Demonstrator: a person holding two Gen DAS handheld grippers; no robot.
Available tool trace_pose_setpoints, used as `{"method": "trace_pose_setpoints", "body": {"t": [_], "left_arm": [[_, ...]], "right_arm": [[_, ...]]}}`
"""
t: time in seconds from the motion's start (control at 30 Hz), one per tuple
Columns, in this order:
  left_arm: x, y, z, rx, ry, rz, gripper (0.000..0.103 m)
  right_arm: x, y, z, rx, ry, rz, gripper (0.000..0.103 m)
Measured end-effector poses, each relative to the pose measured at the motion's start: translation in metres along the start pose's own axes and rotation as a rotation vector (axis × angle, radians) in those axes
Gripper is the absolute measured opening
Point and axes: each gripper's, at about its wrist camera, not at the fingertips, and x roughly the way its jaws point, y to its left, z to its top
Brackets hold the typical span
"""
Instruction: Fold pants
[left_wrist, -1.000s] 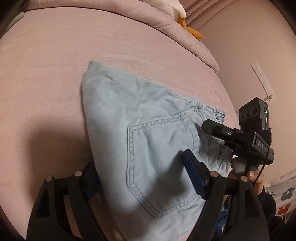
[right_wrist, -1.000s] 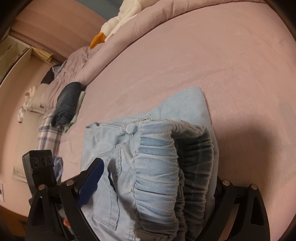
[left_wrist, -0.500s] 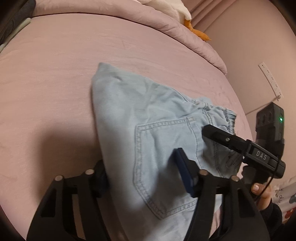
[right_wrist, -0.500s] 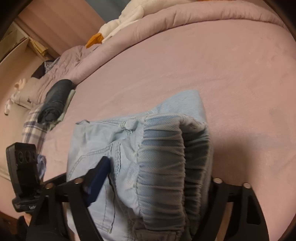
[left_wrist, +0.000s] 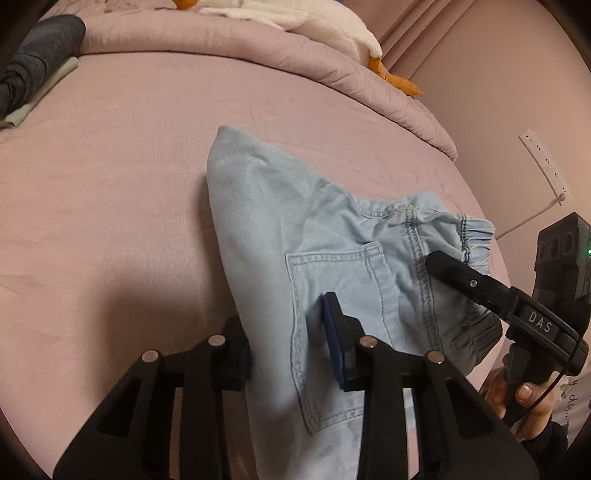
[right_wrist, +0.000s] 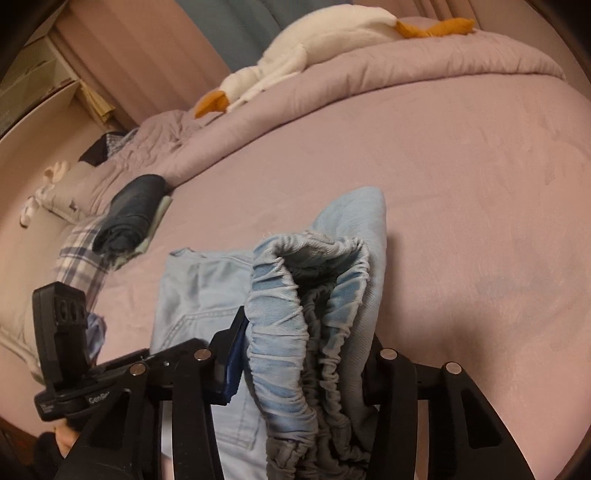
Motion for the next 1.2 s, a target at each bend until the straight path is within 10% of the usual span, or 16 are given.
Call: {"method": "trace_pose_setpoints", "body": {"t": [1.2], "left_arm": [[-0.079,0.022,-0.018,-0.018,-0.165,0.08,0.025]], "right_arm": [[-0.004,0.079,-0.003,-0.158,0.006,0.079,0.042]]}}
